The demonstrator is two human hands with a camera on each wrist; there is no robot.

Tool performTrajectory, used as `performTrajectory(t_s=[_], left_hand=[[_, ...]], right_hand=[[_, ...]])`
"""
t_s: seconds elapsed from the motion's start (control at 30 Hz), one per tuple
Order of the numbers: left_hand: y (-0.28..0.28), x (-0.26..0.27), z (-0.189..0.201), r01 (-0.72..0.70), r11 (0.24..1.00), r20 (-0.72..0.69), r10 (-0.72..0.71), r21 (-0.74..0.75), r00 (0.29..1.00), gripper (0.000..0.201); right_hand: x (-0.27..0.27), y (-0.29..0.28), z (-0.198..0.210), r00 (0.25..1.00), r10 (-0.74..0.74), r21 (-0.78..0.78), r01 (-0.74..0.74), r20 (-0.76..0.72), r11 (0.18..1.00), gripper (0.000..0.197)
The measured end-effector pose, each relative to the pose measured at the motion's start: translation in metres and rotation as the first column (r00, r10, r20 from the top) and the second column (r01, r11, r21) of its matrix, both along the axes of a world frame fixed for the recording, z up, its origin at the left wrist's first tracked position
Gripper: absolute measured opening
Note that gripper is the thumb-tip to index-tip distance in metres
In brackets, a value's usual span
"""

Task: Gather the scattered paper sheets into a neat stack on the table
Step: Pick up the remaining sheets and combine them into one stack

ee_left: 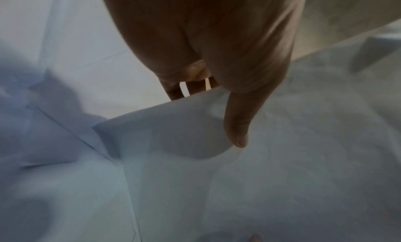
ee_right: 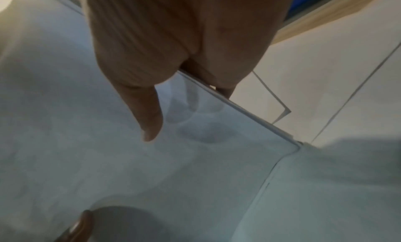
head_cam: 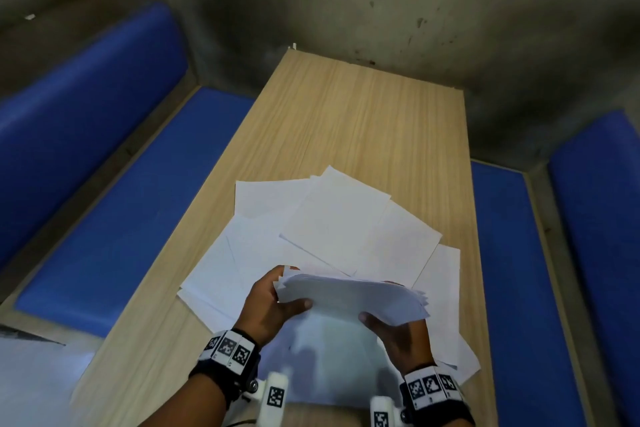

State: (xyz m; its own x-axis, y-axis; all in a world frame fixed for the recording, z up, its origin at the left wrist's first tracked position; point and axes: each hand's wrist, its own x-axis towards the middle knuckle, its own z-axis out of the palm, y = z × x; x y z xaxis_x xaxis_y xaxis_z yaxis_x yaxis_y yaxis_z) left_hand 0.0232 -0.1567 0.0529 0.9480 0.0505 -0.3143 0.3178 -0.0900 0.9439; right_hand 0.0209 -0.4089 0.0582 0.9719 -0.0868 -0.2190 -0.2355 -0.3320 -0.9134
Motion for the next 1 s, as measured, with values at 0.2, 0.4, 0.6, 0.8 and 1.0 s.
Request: performTrajectory(t_s=[0.2, 0.4, 0.6, 0.8, 1.0], left_hand=[[-0.001, 0.004, 0.008, 0.002, 0.998, 0.059, -0.006, 0.057, 0.998, 0.033], [0.003, -0.001, 0.003, 0.014, 1.0, 0.091, -0.015, 0.014, 0.996, 0.061], [-0.004, -0.011, 0.004, 0.022, 0.993, -0.078, -0.013, 0.117, 0.997, 0.032], [0.034, -0.007, 0.014, -0.256, 0.965, -0.094, 0.26, 0.051, 0.961, 0.015], [0.086, -0.018, 0.021, -0.496, 0.864, -0.097, 0.503, 0.083, 0.859, 0.025]], right_hand=[[0.005, 0.002, 0.004, 0.996, -0.086, 0.052, 0.085, 0.01, 0.995, 0.039], [-0.004, -0.007, -0.003, 0.999, -0.046, 0.011, 0.046, 0.004, 0.999, 0.031], [0.005, -0.006, -0.01, 0.997, 0.063, -0.087, -0.066, -0.039, 0.994, 0.02], [0.062, 0.015, 0.01, 0.999, -0.006, 0.246, 0.019, -0.051, 0.969, 0.021], [0.143, 0.036, -0.051, 0.909, -0.244, -0.222, 0.174, -0.339, 0.959, 0.053]])
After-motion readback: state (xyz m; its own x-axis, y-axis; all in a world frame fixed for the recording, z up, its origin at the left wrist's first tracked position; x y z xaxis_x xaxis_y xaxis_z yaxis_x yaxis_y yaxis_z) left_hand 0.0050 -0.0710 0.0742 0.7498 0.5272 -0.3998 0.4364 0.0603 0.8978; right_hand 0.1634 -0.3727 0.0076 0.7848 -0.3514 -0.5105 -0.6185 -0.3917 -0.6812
